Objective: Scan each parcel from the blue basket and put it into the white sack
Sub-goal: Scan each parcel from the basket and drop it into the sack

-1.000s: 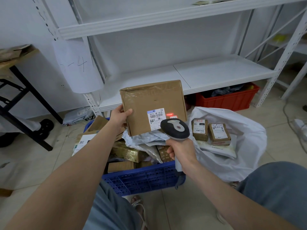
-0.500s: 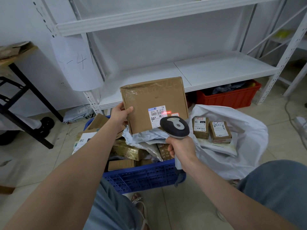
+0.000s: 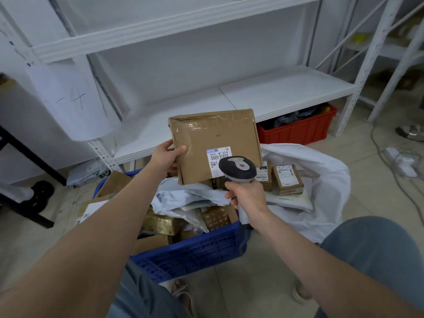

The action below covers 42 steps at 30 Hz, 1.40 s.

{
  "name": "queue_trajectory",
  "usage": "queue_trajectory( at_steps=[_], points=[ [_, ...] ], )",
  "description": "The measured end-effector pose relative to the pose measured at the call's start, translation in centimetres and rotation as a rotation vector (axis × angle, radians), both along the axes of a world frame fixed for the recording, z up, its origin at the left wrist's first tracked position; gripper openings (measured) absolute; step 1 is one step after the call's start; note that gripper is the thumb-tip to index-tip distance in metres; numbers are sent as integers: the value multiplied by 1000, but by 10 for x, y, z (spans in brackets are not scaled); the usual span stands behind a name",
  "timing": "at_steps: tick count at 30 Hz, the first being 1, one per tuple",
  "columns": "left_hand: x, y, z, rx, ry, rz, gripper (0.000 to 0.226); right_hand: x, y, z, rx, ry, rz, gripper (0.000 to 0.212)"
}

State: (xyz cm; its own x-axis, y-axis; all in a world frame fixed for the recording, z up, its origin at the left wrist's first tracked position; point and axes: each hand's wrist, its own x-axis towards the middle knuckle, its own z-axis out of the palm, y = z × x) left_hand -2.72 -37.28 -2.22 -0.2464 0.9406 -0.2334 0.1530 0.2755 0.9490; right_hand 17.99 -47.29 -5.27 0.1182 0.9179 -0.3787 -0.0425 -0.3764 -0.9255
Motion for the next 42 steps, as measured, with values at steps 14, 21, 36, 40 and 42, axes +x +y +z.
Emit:
queue_trajectory(
  at_steps=[14,21,36,40,42],
  points=[
    [235,117,-121,-574,204,-347,29,167,124,-131,-386,-87,-405,55],
    [296,184,-193,-609,143,-343,45,213,170,-181,-300,-175,-439,31],
    [217,231,-294,-536,800,-333,70,191,251,-250,-281,-264,25,34],
    [208,238,-300,-450,775,-348,36,183,272,-273,-310,-415,216,62],
    [203,253,-290,-419,668,-287,35,185,282,-276,-323,-441,264,81]
  ],
)
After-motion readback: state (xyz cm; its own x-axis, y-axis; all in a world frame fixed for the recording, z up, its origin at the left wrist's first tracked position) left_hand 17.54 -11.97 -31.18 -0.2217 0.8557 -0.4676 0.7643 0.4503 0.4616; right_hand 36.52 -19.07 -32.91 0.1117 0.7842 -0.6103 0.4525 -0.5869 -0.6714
